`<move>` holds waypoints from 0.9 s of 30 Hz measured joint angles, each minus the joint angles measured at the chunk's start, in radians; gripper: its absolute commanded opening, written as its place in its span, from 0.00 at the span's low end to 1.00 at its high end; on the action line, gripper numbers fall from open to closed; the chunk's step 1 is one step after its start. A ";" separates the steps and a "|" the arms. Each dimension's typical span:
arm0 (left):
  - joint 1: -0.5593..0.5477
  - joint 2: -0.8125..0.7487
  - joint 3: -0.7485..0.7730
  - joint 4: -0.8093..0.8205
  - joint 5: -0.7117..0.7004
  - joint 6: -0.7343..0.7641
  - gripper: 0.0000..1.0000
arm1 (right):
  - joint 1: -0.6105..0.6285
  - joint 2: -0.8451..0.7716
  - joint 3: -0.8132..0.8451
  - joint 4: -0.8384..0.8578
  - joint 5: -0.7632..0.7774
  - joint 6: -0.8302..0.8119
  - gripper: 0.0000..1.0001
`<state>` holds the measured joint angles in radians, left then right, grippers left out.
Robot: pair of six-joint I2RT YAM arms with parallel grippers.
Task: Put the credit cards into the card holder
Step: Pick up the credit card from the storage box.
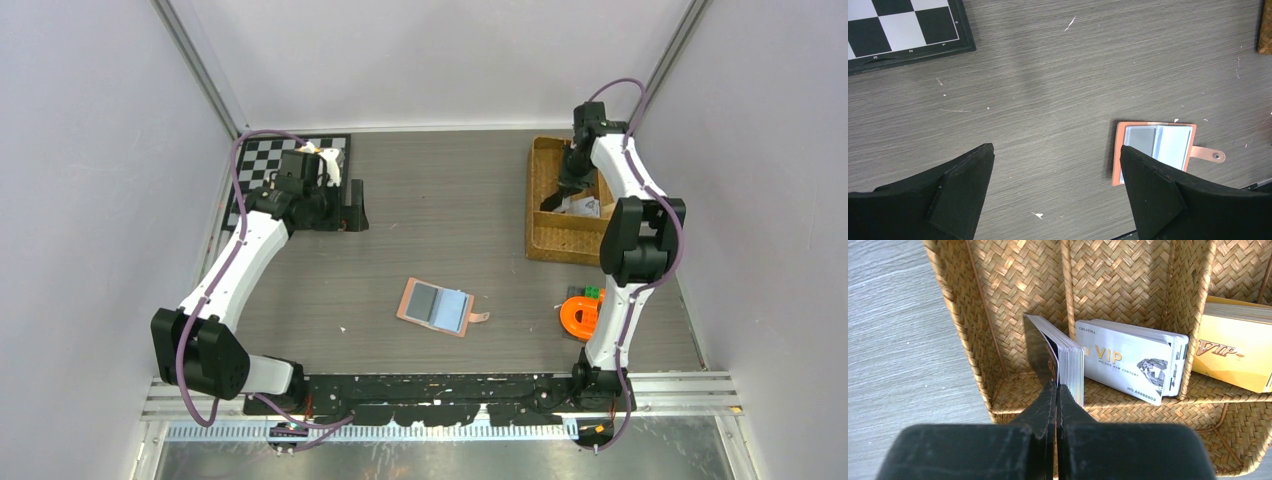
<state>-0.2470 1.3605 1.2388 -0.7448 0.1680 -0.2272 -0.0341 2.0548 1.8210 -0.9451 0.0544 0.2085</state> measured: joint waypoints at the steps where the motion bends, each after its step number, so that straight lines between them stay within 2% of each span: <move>1: 0.000 0.000 0.000 0.000 0.000 0.000 1.00 | 0.000 -0.006 0.000 -0.001 -0.007 -0.001 0.00; 8: 0.000 0.000 -0.001 0.000 0.001 0.000 1.00 | -0.001 -0.031 0.000 -0.003 -0.085 -0.018 0.00; 14: 0.000 -0.003 -0.013 0.004 0.027 0.004 0.95 | -0.001 -0.066 0.000 -0.013 -0.144 -0.023 0.00; 19: 0.000 -0.006 -0.032 0.025 0.105 0.006 0.92 | 0.019 -0.195 0.000 -0.050 -0.141 -0.022 0.01; 23: -0.016 -0.006 -0.042 0.045 0.174 0.008 0.90 | 0.072 -0.322 -0.010 -0.081 -0.146 -0.019 0.00; 27: -0.081 -0.006 -0.050 0.076 0.267 0.021 0.90 | 0.219 -0.459 -0.067 -0.082 -0.218 -0.020 0.00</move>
<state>-0.3279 1.3544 1.1885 -0.6685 0.4347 -0.2062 0.1852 1.5959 1.7538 -1.0275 -0.1638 0.1886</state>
